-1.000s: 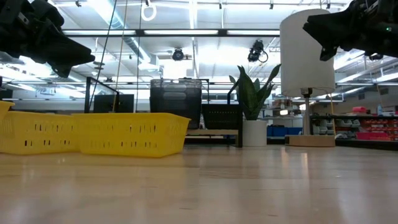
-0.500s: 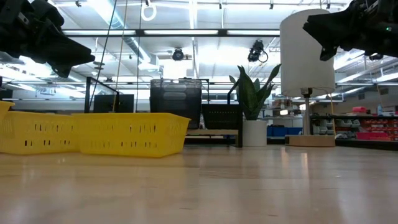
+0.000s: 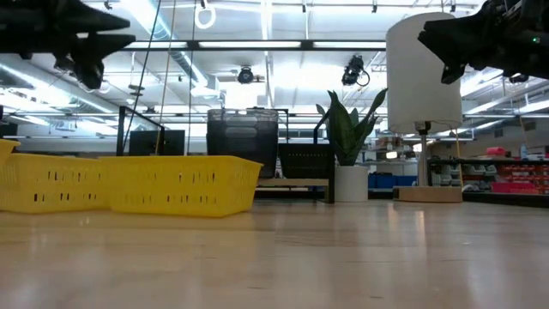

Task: Stack baskets on shelf by color
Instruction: Stack the top left yellow bin on the top right yellow bin

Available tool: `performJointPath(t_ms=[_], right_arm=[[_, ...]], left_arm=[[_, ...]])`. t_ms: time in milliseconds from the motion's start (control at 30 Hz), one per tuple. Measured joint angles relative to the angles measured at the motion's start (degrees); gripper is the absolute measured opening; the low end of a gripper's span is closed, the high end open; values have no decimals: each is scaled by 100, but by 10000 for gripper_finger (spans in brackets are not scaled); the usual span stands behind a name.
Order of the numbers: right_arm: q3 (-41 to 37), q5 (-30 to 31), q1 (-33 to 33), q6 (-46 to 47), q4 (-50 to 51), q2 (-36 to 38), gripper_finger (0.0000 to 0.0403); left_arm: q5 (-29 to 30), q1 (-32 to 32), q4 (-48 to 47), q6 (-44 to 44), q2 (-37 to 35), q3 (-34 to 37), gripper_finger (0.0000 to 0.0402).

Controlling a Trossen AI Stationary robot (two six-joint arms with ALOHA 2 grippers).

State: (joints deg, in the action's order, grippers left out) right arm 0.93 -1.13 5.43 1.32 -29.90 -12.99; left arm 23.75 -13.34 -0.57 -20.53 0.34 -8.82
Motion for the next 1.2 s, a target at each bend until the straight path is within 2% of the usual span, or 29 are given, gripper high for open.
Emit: performJointPath(t_ms=[367,500,600,800,1067,1200], right_arm=[[0,0,0,0,-1,0,109],[0,0,0,0,1,0,109],[0,0,-2,1,-1,-2,109],[0,0,-2,1,-1,-2,109],[0,0,-2,0,-1,-2,109],[0,0,-2,0,-1,-1,109]], left_arm=[[6,0,561,-85,2,0,117],[398,-2,709,-735,33,-48,117],[477,0,393,-698,189,-291,117],[564,0,-604,-1034,1197,-794,117],[-186,-2,-2035,-1857,2863,-1670,117],[-865,-2,-2901,-2411,3560,-2111,117]])
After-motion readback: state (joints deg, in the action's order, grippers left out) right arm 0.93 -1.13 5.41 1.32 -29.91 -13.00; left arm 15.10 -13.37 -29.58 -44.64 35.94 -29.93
